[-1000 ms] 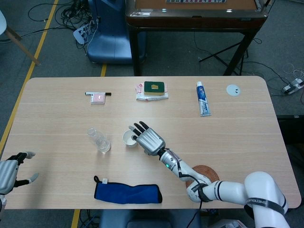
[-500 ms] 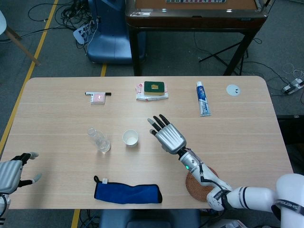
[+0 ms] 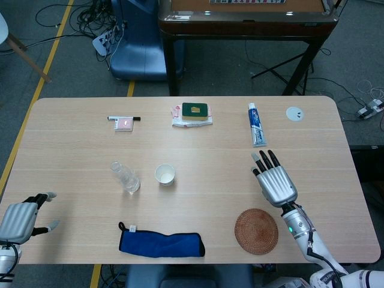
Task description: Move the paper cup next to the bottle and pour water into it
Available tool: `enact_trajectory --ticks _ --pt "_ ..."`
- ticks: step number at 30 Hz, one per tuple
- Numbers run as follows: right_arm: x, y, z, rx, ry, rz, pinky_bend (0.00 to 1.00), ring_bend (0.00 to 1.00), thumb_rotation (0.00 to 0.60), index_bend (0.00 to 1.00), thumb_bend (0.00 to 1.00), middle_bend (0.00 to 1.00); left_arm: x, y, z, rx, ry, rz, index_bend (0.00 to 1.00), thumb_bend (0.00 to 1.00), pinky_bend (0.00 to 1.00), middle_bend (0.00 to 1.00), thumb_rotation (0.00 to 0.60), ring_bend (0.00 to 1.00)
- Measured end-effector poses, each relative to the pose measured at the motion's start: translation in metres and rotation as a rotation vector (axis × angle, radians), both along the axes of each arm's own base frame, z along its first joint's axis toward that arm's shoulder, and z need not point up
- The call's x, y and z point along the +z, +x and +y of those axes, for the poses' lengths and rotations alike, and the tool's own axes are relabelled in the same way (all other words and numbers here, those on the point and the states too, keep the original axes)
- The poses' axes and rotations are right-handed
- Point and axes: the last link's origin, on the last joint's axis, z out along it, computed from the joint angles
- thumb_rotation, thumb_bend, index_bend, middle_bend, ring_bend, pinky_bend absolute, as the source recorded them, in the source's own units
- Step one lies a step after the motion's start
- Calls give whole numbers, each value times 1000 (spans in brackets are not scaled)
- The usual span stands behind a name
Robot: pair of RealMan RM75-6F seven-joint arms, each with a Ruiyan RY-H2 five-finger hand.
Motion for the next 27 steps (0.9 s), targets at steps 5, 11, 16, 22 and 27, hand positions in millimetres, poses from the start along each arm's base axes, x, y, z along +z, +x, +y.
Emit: enact_trajectory --ticks 5,11,16,22,27 --pt "10 -26 21 -50 -28 -19 82 0 600 325 191 90 -4 0 1 -20 2 -13 290 151 627 365 600 407" --pt "23 -55 50 -84 -83 -64 82 0 600 326 191 94 -11 1 7 -26 -18 -49 174 151 614 351 600 377" --pt "33 -72 71 -109 -123 -98 82 0 600 327 192 94 -20 3 19 -27 -39 -94 8 150 536 242 600 291" --pt "41 -85 86 -120 -154 -142 82 0 600 344 191 103 -33 6 41 -3 -53 -124 0 110 440 121 600 190" --pt "47 -90 93 -113 -166 -170 82 0 600 344 191 103 -47 11 63 0 -78 -143 0 74 404 104 600 173"
